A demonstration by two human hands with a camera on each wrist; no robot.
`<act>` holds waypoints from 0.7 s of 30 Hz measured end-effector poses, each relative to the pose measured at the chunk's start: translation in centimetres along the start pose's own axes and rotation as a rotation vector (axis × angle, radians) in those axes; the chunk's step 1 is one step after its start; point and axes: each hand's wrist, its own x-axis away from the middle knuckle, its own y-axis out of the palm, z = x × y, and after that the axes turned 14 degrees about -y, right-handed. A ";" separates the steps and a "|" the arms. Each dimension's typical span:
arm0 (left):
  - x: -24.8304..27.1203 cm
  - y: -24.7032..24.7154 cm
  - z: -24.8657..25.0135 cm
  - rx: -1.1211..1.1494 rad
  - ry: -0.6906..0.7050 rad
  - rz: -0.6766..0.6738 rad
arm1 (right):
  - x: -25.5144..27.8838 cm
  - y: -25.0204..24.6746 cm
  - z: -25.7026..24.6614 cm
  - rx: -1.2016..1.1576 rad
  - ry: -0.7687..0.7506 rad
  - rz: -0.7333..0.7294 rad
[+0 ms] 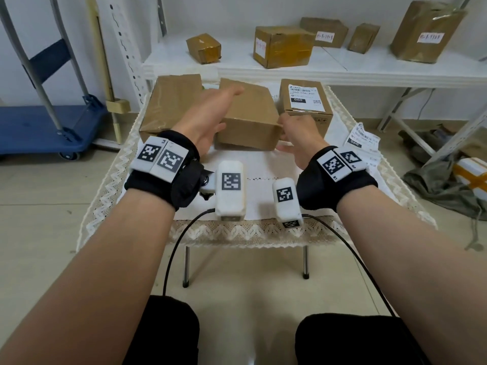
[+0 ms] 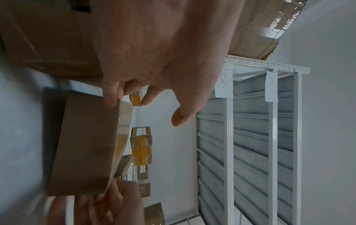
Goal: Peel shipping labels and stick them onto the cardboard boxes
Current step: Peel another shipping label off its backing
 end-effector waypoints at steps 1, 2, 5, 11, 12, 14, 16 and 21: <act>0.2 -0.1 0.0 -0.003 0.000 0.012 | 0.5 -0.3 0.1 -0.039 0.021 -0.010; 0.3 -0.2 -0.1 -0.007 -0.006 0.022 | 0.9 -0.5 0.3 -0.073 0.036 -0.012; 0.8 -0.2 -0.2 -0.048 -0.033 0.026 | 2.2 -1.2 0.5 -0.089 0.068 -0.012; 1.8 -0.2 -1.4 -0.166 -0.093 0.008 | 4.2 -1.7 0.4 -0.127 0.057 -0.034; 2.1 -0.3 -1.6 -0.179 -0.091 0.011 | 4.6 -1.8 0.5 -0.121 0.049 -0.031; 2.4 -0.5 -1.6 -0.197 -0.083 0.014 | 5.2 -2.0 0.4 -0.122 0.040 -0.026; 2.9 -0.7 -1.8 -0.211 -0.083 0.005 | 6.2 -2.4 0.4 -0.123 0.044 -0.032; 3.8 -0.9 -2.5 -0.258 -0.126 -0.025 | 8.3 -3.2 -0.1 -0.059 0.043 -0.080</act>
